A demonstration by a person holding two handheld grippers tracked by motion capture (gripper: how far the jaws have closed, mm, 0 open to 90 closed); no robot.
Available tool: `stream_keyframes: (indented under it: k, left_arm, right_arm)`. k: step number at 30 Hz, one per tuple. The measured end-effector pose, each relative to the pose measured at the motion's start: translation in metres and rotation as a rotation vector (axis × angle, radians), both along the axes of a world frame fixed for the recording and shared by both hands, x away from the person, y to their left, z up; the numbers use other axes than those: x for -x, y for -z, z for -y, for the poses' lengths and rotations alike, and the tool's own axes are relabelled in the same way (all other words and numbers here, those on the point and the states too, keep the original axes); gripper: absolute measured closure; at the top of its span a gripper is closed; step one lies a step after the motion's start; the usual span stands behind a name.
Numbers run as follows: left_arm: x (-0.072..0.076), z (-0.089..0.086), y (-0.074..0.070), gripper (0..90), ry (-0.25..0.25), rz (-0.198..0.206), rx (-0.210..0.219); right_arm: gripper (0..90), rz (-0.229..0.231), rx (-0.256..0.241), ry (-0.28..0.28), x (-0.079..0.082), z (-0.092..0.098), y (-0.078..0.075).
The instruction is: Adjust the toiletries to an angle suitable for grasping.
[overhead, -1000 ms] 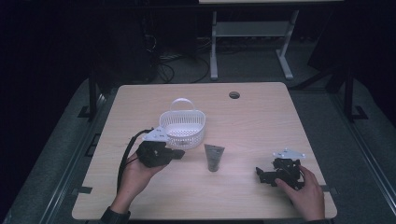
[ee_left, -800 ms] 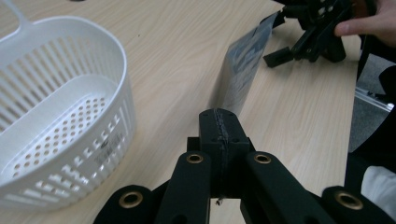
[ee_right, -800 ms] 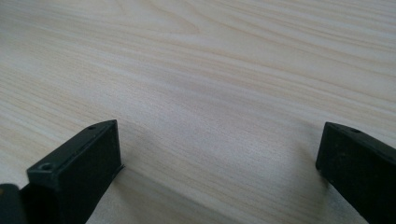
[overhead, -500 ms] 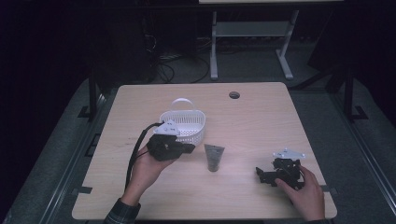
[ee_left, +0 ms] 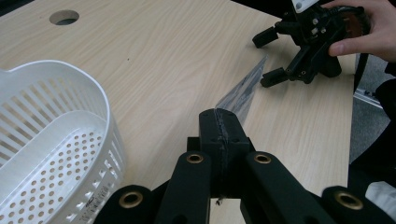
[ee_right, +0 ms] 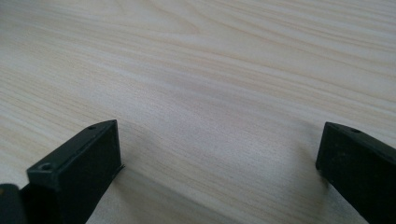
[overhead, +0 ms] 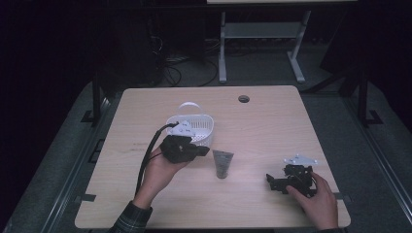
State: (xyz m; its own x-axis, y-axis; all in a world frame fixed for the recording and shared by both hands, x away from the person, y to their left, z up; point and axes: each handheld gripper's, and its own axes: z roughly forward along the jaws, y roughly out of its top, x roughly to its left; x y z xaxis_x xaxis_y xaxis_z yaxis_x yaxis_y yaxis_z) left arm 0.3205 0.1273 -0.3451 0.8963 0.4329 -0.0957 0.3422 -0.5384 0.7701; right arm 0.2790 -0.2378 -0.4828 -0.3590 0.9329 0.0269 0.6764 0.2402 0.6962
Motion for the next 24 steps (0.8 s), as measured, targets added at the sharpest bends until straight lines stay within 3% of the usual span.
stream_keyframes:
  k: [24]
  left_arm:
    - [-0.012,0.013,0.002,89.8,0.0,0.0,-0.021]
  right_arm:
    - [0.0,0.0,-0.001,0.0,0.0,0.0,0.0]
